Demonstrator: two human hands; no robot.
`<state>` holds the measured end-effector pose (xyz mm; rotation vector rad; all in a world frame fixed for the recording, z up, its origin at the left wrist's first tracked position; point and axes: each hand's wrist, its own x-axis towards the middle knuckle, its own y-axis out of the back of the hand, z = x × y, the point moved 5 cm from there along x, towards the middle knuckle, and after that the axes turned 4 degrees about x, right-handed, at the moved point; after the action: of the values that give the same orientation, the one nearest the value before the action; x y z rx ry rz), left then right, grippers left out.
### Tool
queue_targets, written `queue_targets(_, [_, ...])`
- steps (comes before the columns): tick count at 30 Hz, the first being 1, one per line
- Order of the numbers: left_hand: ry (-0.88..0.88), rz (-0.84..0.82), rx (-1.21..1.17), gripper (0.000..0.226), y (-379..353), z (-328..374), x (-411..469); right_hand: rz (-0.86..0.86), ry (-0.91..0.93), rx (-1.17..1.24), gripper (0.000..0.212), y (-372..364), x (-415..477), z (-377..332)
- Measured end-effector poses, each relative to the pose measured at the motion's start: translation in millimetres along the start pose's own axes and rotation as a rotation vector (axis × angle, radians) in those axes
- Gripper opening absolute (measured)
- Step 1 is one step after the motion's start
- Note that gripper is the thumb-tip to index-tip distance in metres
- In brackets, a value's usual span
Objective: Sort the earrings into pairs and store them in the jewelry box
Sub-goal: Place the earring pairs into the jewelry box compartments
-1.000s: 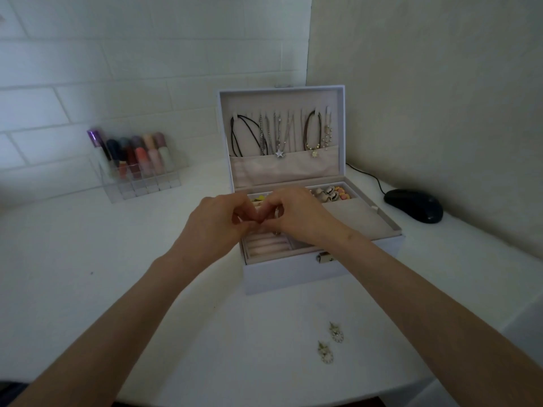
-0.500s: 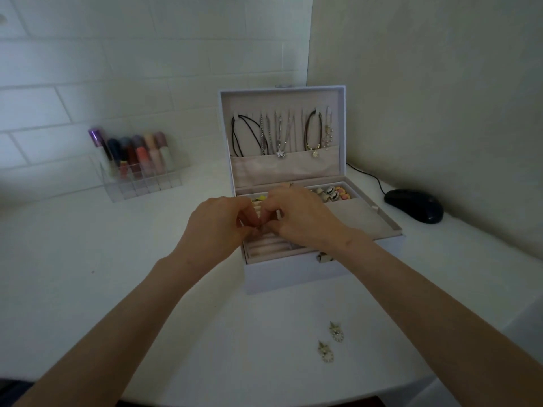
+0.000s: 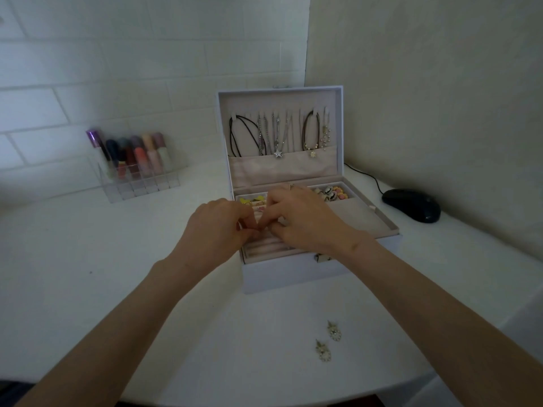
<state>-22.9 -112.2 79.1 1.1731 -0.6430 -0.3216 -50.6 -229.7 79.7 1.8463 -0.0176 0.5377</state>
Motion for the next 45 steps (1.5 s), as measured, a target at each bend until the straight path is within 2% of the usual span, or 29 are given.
queue_targets(3, [-0.012, 0.015, -0.050, 0.010, 3.5, -2.8, -3.8, 0.009, 0.006, -0.014, 0.024, 1.2, -0.7, -0.5])
queue_targets(7, [-0.036, 0.127, -0.055, 0.010, 9.0, -9.7, -8.0, 0.093, -0.132, 0.172, 0.026, 13.1, -6.6, 15.3])
queue_targets(10, [-0.044, 0.159, -0.031, 0.007, 8.8, -13.0, -8.8, 0.038, -0.171, 0.167, 0.022, 13.8, -10.1, 26.3])
queue_targets(14, [-0.065, 0.117, 0.020, 0.005, 2.5, -8.3, -5.7, 0.014, -0.194, 0.239, 0.020, 5.1, -10.1, 32.4])
queue_targets(24, [0.015, -0.060, 0.031, 0.006, -0.3, -1.3, 8.1, 0.048, -0.196, 0.322, 0.013, -0.9, -5.1, 31.7])
queue_targets(29, [0.004, -0.049, 0.052, 0.017, 0.8, 0.1, 10.9, 0.019, -0.211, 0.296, 0.018, 1.3, -5.3, 27.2])
queue_targets(40, [0.015, -0.118, 0.128, 0.015, -1.2, 6.9, 13.3, -0.122, -0.121, 0.209, 0.026, -0.8, 0.3, 16.4])
queue_targets(45, [0.021, -0.089, 0.057, 0.021, -1.6, 1.7, 11.3, -0.136, -0.120, 0.215, 0.023, -0.1, 1.9, 15.9])
